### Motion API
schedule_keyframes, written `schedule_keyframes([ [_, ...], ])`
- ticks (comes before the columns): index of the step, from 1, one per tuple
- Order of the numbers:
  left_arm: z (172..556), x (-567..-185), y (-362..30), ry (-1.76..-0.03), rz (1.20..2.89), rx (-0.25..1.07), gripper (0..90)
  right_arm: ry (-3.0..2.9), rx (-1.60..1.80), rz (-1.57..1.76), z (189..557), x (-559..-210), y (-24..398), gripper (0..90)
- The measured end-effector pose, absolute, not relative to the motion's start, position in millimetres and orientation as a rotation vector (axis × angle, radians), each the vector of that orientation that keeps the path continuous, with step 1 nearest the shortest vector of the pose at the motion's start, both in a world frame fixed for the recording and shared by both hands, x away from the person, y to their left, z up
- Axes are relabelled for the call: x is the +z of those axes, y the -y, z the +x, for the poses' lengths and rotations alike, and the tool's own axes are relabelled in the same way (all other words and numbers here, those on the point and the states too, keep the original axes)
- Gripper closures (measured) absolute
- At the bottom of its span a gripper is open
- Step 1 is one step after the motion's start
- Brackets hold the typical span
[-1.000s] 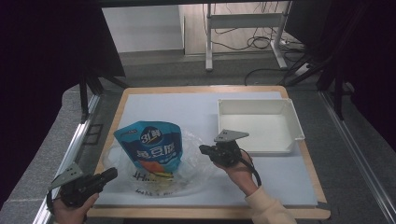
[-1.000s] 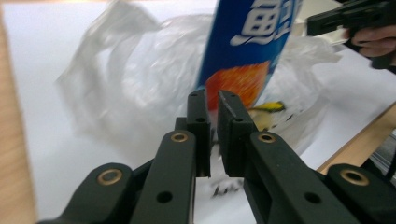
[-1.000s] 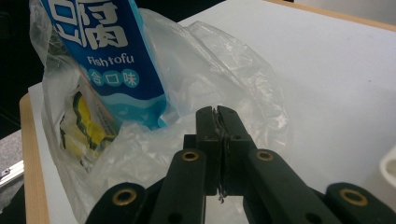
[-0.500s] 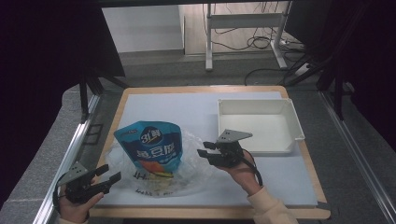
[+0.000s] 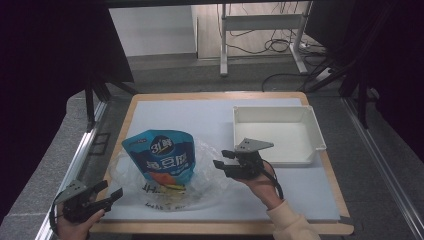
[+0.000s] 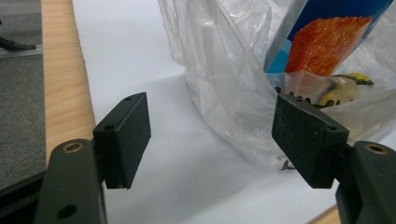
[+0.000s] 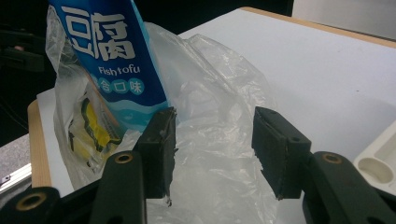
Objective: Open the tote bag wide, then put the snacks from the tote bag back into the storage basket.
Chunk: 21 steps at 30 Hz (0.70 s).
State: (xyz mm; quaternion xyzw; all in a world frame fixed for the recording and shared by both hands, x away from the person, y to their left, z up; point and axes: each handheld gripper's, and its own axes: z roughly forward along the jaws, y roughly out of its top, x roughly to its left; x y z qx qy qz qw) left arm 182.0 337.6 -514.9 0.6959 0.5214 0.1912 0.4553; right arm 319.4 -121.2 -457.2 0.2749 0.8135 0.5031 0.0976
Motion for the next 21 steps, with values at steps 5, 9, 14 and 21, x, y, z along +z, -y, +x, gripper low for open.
schedule_keyframes([
  [5,189,-518,-331,-1.274,1.751,0.452,26.1,-2.401,1.497,0.813,320,-455,122,48.4],
  [9,189,-520,-331,-1.280,1.752,0.448,25.4,-2.390,1.498,0.807,319,-453,123,46.4],
  [14,187,-521,-330,-1.282,1.758,0.457,25.2,-2.376,1.517,0.793,318,-447,125,43.6],
  [21,188,-522,-329,-1.284,1.760,0.452,25.0,-2.377,1.548,0.750,315,-438,121,41.5],
])
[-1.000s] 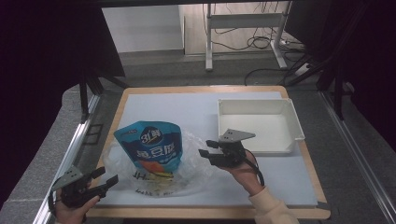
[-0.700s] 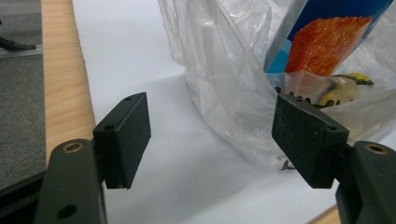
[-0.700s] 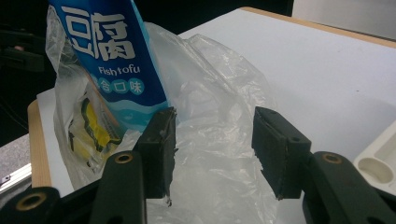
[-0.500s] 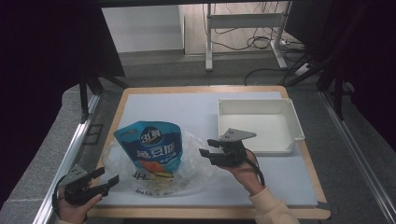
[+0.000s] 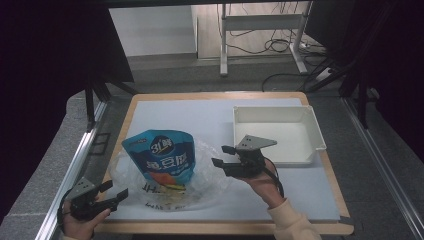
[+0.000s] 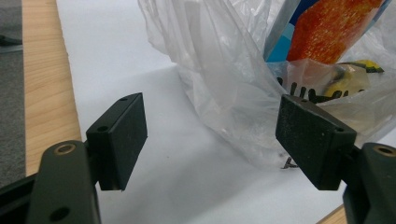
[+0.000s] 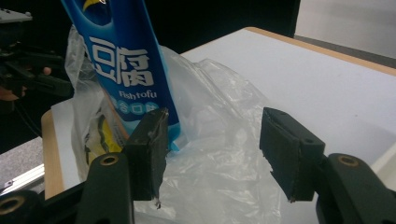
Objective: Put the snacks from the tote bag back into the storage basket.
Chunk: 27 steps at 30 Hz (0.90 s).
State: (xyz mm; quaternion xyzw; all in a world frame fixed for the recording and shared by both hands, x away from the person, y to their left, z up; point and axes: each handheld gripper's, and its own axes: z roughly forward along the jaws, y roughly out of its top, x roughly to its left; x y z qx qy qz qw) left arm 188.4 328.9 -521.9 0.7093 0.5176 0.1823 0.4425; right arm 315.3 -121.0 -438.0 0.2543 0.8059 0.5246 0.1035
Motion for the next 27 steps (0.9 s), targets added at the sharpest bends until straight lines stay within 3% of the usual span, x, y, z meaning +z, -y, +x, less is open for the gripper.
schedule_keyframes([
  [27,189,-521,-328,-1.280,1.761,0.436,24.8,-2.395,1.663,0.593,325,-406,64,41.8],
])
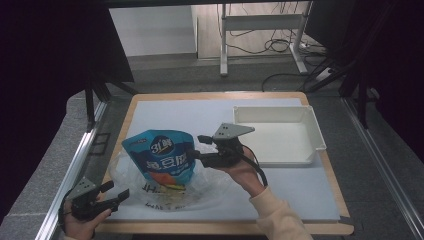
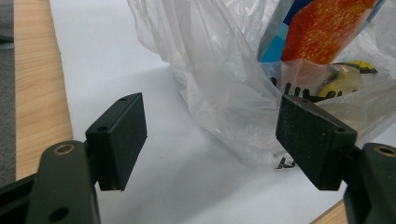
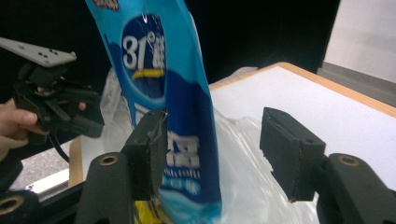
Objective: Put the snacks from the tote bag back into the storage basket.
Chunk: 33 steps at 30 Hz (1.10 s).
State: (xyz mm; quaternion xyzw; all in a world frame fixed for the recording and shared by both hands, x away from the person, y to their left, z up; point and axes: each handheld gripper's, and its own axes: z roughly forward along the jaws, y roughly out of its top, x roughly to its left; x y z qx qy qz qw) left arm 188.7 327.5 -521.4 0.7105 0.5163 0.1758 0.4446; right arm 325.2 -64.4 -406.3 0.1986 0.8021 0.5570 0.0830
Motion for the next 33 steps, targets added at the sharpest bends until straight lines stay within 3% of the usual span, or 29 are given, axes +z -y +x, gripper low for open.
schedule_keyframes([
  [4,189,-522,-327,-1.281,1.761,0.434,24.8,-2.401,1.690,0.585,331,-403,51,44.8],
  [19,190,-523,-327,-1.280,1.767,0.423,24.8,-2.424,1.763,0.495,342,-395,21,73.5],
  [33,190,-524,-325,-1.282,1.772,0.420,24.8,-2.482,1.834,0.363,352,-398,25,83.1],
])
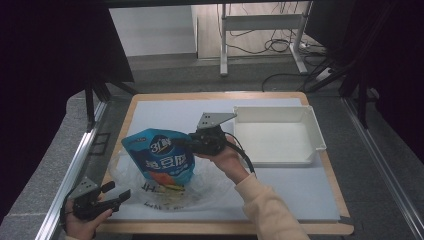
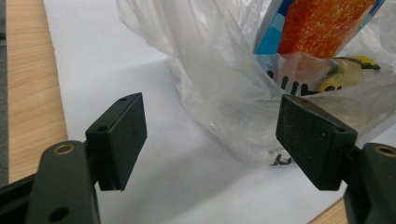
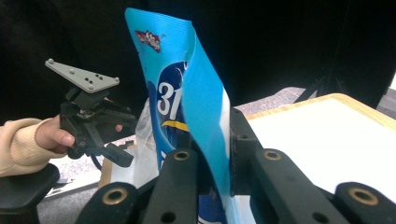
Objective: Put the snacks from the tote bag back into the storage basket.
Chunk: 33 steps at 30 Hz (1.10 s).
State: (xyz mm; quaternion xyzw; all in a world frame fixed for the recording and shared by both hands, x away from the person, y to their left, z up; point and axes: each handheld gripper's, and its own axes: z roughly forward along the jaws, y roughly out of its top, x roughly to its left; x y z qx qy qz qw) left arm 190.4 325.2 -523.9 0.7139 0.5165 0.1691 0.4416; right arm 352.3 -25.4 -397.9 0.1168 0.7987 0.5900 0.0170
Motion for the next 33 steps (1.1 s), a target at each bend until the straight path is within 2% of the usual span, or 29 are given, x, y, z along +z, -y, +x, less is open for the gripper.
schedule_keyframes([
  [33,190,-524,-325,-1.279,1.773,0.417,24.7,-2.497,1.984,0.343,360,-397,13,87.5],
])
